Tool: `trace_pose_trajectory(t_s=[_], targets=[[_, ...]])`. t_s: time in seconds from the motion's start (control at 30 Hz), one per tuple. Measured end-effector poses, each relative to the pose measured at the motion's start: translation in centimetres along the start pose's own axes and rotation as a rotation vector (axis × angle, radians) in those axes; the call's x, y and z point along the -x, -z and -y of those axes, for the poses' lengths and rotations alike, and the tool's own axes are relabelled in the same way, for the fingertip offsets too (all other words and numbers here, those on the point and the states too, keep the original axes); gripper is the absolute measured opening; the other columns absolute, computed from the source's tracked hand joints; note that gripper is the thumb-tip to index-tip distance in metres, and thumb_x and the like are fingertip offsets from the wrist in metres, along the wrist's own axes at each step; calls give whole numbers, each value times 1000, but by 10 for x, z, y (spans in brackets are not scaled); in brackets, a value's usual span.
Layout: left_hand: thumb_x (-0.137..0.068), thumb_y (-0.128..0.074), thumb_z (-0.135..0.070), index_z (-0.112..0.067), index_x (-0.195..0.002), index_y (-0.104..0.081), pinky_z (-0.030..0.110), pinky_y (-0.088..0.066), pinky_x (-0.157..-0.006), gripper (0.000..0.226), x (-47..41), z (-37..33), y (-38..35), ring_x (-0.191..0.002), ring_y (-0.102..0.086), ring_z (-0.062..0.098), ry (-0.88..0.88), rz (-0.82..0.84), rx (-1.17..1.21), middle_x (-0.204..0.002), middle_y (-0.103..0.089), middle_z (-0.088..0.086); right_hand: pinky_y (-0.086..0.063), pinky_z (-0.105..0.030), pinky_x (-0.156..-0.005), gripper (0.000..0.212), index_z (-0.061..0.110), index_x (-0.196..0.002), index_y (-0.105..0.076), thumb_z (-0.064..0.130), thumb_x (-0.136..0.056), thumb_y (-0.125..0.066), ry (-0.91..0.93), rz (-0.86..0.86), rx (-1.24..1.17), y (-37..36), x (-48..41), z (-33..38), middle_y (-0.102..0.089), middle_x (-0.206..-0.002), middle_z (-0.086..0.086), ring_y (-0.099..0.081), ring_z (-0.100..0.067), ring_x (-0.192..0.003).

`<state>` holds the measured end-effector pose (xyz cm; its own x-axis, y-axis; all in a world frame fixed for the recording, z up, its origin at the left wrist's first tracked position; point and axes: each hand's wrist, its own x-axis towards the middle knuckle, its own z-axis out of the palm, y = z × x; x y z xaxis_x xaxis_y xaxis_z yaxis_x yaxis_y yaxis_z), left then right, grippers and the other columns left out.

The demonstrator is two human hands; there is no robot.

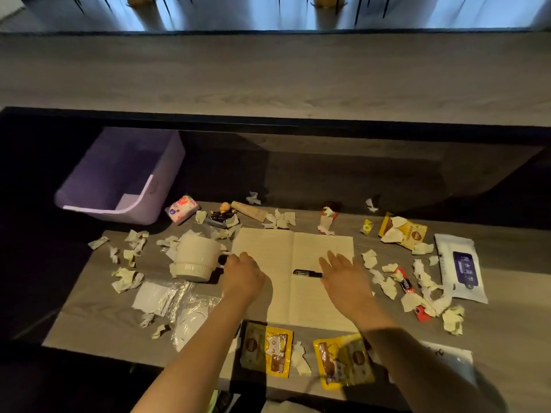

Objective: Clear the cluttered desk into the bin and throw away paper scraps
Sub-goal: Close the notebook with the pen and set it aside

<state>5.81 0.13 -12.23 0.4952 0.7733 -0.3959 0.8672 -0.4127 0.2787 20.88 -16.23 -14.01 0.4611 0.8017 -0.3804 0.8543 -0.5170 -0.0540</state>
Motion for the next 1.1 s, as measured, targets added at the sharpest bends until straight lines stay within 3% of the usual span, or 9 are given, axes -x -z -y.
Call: trace_pose_trajectory(t_s=[0.2,0.33,0.53,0.67,0.77,0.83,0.9,1.0,1.1], targets=[[-88,-45,-38,-5,-123,-47,39,-37,-95,48,12,2,-17,-117,-42,31,166,-21,-90,-129,-47,14,-13,-47,-118,48,24,-148,-22,30,-101,-30,52,-32,-33,-2,8,-17,-14,-159,1,-17,-18,-145],[-82,-62,-38,1,-136,-27,42,-36,-102,76,13,-7,-8,-128,-35,36,482,37,194,-139,-33,21,-13,-46,-117,49,23,-148,-22,30,-101,-31,56,-30,-40,-4,9,-22,-15,-159,0,-17,-18,-145],[-79,-63,-35,0,-133,-34,44,-41,-100,71,-6,2,5,-123,-42,38,631,96,391,-134,-42,22,-8,-44,-118,50,24,-149,-20,32,-101,-30,37,-13,-95,-4,9,-21,-11,-159,2,-12,-16,-146],[-84,-58,-30,1,-126,-46,39,-43,-98,54,-8,8,10,-117,-49,37,580,84,386,-127,-51,21,-9,-44,-118,50,22,-148,-24,35,-100,-32,28,-32,-100,-3,9,-18,-13,-159,-1,-13,-18,-146],[-89,-53,-29,1,-127,-45,38,-44,-87,50,-5,6,16,-115,-50,37,453,50,345,-128,-52,21,-24,-46,-113,39,15,-135,-47,28,-98,-42,15,-105,-118,-5,9,-14,-34,-151,-8,-32,-25,-140],[-91,-51,-27,2,-120,-49,32,-41,-74,41,-1,2,24,-100,-55,33,334,34,332,-119,-57,20,-45,-48,-95,25,11,-108,-67,20,-85,-65,29,-210,-119,-8,7,-12,-59,-129,-14,-57,-31,-118],[-91,-51,-25,4,-109,-54,29,-37,-68,34,5,-2,33,-86,-52,28,232,9,293,-110,-61,20,-55,-43,-71,22,13,-82,-72,17,-64,-84,33,-266,-80,-9,6,-13,-72,-100,-11,-69,-29,-90],[-90,-52,-21,2,-104,-59,28,-39,-64,28,10,-9,47,-85,-57,30,76,12,257,-103,-64,21,-52,-35,-56,23,15,-67,-68,15,-53,-87,77,-352,-36,-10,4,-10,-69,-76,-3,-66,-23,-71],[-90,-53,-21,-5,-100,-59,22,-33,-51,21,12,-16,56,-70,-50,16,-41,61,224,-83,-59,7,-49,-33,-54,25,16,-65,-66,15,-52,-87,88,-341,-41,-9,5,-5,-63,-69,1,-62,-21,-66]])
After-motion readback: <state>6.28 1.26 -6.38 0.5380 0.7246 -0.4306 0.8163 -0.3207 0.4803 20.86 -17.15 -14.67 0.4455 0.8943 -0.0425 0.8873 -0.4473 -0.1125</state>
